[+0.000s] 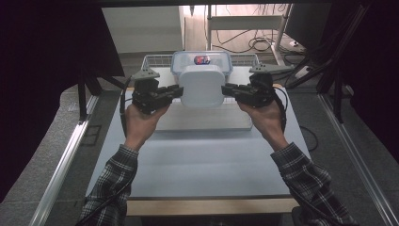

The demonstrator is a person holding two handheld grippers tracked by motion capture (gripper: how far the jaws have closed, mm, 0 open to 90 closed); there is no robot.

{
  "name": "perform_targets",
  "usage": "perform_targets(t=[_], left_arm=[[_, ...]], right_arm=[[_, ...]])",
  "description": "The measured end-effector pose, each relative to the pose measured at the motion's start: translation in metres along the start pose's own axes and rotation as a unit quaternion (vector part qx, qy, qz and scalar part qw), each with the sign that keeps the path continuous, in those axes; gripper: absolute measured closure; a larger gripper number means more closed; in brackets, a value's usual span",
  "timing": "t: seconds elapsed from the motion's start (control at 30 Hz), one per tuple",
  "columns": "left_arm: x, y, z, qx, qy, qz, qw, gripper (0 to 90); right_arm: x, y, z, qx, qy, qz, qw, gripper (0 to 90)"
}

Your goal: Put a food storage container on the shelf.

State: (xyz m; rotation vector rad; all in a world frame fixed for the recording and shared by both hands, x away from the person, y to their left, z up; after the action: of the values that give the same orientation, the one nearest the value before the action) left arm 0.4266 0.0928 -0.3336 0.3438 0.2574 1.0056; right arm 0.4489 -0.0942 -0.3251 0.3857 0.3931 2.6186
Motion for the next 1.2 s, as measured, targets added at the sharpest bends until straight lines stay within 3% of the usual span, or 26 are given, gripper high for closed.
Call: perform_targets(t=[0.4,0.63,0.97,1.2], left_arm=[[0.011,0.0,0.04,-0.011,0.002,0.003,0.9999,78.1],[0.019,-0.009,0.06,-0.011,0.005,0.008,0.9999,78.1],[0.032,-0.033,0.067,0.001,0.029,0.008,0.9996,76.9],[0.037,-0.042,0.071,0.001,0.031,0.015,0.9994,73.6]], right_arm=[[-0.009,-0.001,0.038,-0.019,-0.001,-0.002,0.9998,78.6],[-0.02,-0.003,0.058,-0.027,-0.003,-0.014,0.9995,78.1],[-0.041,-0.014,0.07,-0.027,-0.021,-0.028,0.999,77.6],[-0.05,-0.019,0.075,-0.029,-0.037,-0.026,0.9986,77.1]])
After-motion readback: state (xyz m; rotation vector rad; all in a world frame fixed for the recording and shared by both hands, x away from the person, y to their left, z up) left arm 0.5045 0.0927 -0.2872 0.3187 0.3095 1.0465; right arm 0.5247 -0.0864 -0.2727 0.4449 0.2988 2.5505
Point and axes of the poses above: each handheld gripper's, and its own axes: y roughly backward along the jaws, z roughly out of its top, x roughly to its left, the point moved 9 cm from there along -y, roughly forward along the jaws, and after that the axes turned 10 degrees about z, right-handed, at the moved point
